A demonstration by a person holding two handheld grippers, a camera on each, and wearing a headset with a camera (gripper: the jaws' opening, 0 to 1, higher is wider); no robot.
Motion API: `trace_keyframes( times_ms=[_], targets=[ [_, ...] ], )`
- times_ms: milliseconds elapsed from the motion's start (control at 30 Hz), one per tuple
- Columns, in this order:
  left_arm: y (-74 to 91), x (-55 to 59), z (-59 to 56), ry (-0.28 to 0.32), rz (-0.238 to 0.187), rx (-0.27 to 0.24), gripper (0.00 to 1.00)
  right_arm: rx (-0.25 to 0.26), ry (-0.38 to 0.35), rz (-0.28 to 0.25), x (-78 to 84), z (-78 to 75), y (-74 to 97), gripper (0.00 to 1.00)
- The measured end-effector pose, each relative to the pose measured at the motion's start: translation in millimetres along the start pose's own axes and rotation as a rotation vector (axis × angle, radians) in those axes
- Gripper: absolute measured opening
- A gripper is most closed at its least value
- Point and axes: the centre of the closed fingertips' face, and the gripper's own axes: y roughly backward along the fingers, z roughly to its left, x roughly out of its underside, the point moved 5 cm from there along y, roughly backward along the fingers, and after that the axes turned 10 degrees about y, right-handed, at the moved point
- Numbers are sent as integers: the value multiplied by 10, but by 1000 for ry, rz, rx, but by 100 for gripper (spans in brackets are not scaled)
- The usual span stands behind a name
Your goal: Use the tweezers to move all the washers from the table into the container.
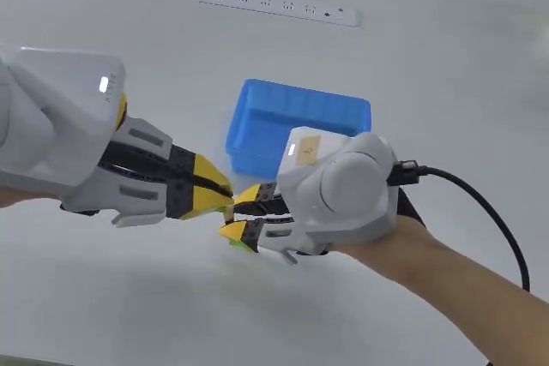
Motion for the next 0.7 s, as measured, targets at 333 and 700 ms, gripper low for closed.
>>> trace_keyframes(
  times_ms=[333,700],
  targets=[
    [-9,-46,9,-3,-17,5,6,12,-6,2,6,-28,13,15],
    [-35,-13,12,-1,-1,17,6,13,-14,5,31,-11,32,15]
  ],
)
